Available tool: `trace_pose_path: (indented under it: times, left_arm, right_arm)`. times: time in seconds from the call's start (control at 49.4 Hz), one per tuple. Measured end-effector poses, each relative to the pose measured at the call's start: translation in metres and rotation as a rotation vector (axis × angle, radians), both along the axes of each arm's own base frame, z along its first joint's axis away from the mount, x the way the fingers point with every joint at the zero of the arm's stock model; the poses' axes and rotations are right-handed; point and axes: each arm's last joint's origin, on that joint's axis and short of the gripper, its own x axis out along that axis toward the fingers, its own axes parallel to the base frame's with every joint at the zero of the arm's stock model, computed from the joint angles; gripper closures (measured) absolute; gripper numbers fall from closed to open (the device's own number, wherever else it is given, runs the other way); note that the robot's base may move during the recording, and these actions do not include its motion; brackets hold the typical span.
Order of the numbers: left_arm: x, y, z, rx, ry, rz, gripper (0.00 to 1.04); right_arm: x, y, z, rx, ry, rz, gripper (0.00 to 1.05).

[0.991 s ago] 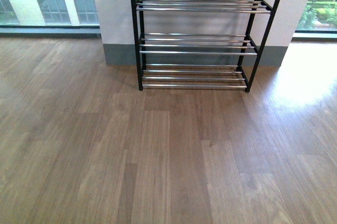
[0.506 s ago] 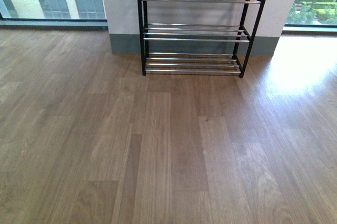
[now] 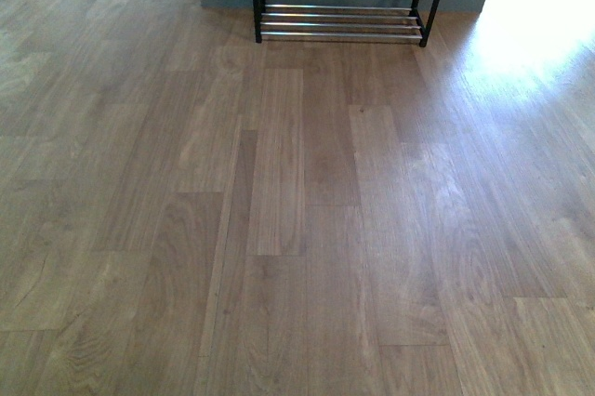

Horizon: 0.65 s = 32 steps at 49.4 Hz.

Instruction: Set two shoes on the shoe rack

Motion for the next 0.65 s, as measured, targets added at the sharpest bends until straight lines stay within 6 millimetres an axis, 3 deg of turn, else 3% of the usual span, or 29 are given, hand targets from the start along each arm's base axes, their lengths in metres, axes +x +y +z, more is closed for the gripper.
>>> trace_pose_path:
  times: [0.647]
  left_arm:
    - [0.0000, 0.0000, 0.0000, 0.000, 0.000, 0.000, 0.09]
  right_arm:
    - [0.0000, 0.0000, 0.0000, 0.000, 0.000, 0.000, 0.09]
